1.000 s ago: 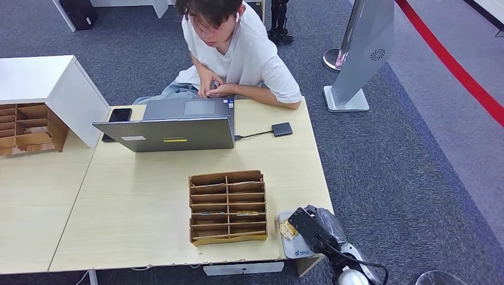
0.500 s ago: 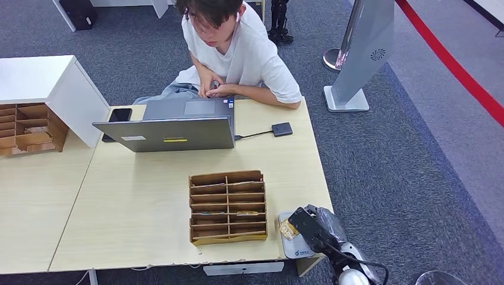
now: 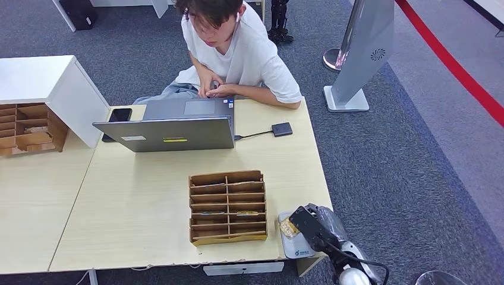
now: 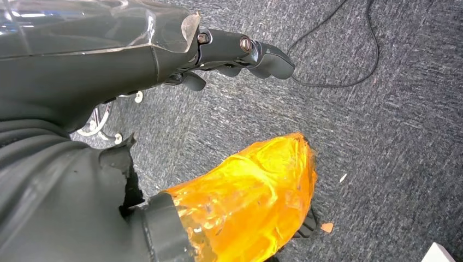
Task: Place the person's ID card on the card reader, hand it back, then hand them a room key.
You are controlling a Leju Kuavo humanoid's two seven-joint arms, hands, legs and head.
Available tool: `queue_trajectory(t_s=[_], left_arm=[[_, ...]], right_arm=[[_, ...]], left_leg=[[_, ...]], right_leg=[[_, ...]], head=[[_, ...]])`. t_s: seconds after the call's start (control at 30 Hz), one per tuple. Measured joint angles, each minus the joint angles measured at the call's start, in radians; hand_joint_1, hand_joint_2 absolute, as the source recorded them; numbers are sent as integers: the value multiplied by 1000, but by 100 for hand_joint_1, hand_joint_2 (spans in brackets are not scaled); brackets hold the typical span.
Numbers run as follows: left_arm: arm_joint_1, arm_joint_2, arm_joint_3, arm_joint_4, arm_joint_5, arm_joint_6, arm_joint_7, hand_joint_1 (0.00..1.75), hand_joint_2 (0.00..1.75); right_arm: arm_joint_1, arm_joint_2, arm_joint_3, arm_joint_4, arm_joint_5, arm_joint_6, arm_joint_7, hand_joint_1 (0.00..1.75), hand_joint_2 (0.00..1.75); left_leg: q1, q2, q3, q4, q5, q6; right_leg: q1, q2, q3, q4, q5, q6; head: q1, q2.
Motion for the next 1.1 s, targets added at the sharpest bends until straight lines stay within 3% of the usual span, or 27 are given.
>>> queue_trajectory(t_s=[0.23, 0.4, 0.7, 1.1], left_arm=[[0, 0, 0, 0, 2, 0, 0, 0, 0], [0, -2, 0, 0, 8, -3, -3, 0, 0], [0, -13, 4, 0, 11, -7, -3, 0, 0], [0, -15, 14, 0, 11, -7, -3, 0, 0]], right_arm=[[-4, 1, 0, -3, 9, -7, -23, 175, 175], [-4, 19, -2, -36, 85, -91, -111, 175, 175], [8, 74, -25, -123, 192, -209, -172, 175, 175], [18, 96, -37, -154, 201, -222, -184, 175, 175]], left_leg=[[0, 0, 0, 0, 0, 0], [0, 0, 0, 0, 0, 0], [0, 0, 0, 0, 0, 0], [0, 0, 0, 0, 0, 0]], right_leg=[[0, 0, 0, 0, 0, 0], [0, 0, 0, 0, 0, 0], [0, 0, 0, 0, 0, 0], [0, 0, 0, 0, 0, 0]], head=[[0, 0], [0, 0], [0, 0], [0, 0]])
